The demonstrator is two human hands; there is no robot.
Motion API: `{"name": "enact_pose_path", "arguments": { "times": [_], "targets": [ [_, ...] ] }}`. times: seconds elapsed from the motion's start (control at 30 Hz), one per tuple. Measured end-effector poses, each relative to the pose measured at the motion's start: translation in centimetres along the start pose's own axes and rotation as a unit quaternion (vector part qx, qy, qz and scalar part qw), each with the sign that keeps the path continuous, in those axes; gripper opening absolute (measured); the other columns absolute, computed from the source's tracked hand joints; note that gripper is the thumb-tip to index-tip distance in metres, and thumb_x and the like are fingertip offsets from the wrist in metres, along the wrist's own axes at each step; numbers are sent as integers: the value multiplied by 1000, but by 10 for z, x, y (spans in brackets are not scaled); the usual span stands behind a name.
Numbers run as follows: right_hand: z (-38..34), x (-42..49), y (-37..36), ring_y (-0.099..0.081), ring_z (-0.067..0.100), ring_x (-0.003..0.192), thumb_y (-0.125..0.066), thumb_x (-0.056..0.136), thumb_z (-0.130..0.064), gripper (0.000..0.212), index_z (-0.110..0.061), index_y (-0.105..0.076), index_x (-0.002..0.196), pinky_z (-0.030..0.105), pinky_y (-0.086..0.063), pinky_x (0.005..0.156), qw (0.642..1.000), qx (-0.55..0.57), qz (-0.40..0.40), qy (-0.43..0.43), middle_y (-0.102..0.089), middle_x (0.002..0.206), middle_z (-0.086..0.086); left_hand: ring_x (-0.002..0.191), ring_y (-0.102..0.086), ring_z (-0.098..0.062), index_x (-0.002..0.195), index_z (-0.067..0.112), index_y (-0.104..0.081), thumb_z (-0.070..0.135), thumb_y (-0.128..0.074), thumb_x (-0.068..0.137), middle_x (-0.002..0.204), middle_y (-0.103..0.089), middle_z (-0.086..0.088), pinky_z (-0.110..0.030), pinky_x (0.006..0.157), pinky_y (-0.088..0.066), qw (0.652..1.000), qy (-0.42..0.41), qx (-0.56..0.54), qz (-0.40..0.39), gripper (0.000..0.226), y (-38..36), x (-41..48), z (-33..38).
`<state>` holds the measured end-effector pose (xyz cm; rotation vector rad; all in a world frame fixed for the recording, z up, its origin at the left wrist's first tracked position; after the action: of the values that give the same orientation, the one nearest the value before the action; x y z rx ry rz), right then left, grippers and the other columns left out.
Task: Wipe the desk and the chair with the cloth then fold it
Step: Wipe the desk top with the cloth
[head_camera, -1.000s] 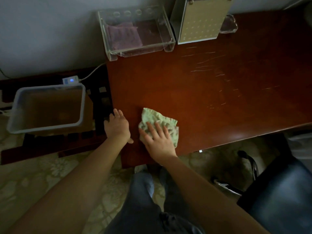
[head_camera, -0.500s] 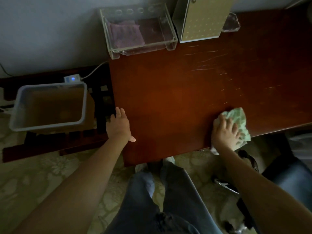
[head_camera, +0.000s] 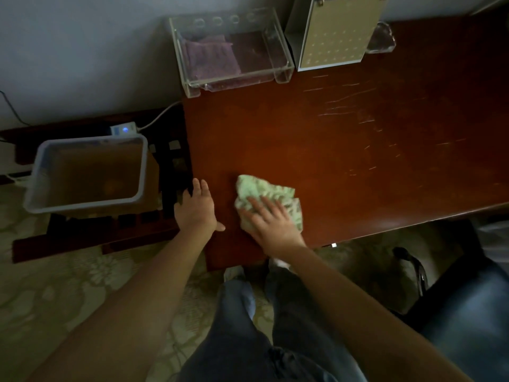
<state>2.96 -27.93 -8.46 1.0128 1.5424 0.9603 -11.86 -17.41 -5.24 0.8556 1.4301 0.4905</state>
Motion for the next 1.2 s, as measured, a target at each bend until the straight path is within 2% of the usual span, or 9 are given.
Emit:
{"name": "enact_pose_path", "arguments": {
  "times": [0.13,0.3,0.47,0.63,0.73,0.8,1.0,1.1,1.2],
  "targets": [
    [89,-7,15,-2,25,146,-26,101,-43,54,-31,-9,150,41,4,116,986,18,16,-167,-2,159,1,145,-8,-30,150,12,9,46,-79,66,159,9,-6,-46,113,-26,1000,1,1,9,126,0,-2,2],
    [178,-40,31,-7,31,144,-24,99,-49,55,-32,-10,149,53,-10,116,916,91,13,-390,-4,159,2,145,-9,-31,149,8,8,44,-80,67,158,6,-10,-45,114,-26,1000,-4,21,11,126,0,1,6],
    [148,-41,31,-11,35,142,-27,100,-39,51,-33,-12,148,55,-14,114,944,54,-8,-327,-12,157,1,145,-4,-31,147,2,11,43,-79,68,157,8,-16,-44,115,-22,996,-8,84,-4,127,6,3,11],
    [61,-27,18,-12,41,142,-18,95,-39,56,-29,-13,150,57,-2,112,997,0,-70,-12,-19,157,4,144,-7,-36,145,-6,10,45,-78,69,154,8,-25,-45,115,-22,992,18,116,-52,127,19,3,37],
    [68,-22,14,-34,37,136,-22,94,-45,55,-27,-36,144,53,-20,111,992,-57,-63,88,-37,149,5,142,-14,-36,148,-1,8,41,-76,75,156,6,-22,-45,111,-27,996,34,64,-50,118,31,5,68],
    [94,-22,17,-44,34,129,-26,91,-48,54,-28,-46,137,49,-32,107,991,-77,-53,97,-46,143,4,142,-16,-35,149,4,4,42,-71,80,157,3,-19,-44,110,-27,999,26,25,-26,109,40,6,99],
    [210,-47,28,-45,33,129,-28,91,-50,54,-29,-45,137,47,-27,107,994,-87,-49,49,-48,141,4,140,-22,-32,150,9,-6,44,-52,92,157,-4,-15,-44,107,-31,995,4,-79,66,82,48,4,216],
    [289,-74,31,-49,34,126,-31,89,-50,56,-27,-47,137,48,-27,104,996,-75,-43,-22,-49,141,5,141,-20,-33,150,10,-9,46,-45,94,157,-7,-16,-44,108,-32,992,6,-96,85,76,40,1,263],
    [377,-105,36,-32,35,137,-22,90,-51,61,-26,-35,145,50,-24,111,988,-14,-8,-155,-31,152,6,141,-19,-34,150,9,-10,50,-39,95,156,-9,-16,-43,107,-35,990,37,-104,88,74,36,1,290]
  ]
}}
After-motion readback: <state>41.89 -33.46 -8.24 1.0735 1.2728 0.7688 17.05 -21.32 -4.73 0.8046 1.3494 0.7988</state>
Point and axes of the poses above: each hand's wrist, its own x-axis towards the middle knuckle, its own y-axis out of the back of the hand, z = x × y, the point moved 2 cm from there along x, towards the middle knuckle
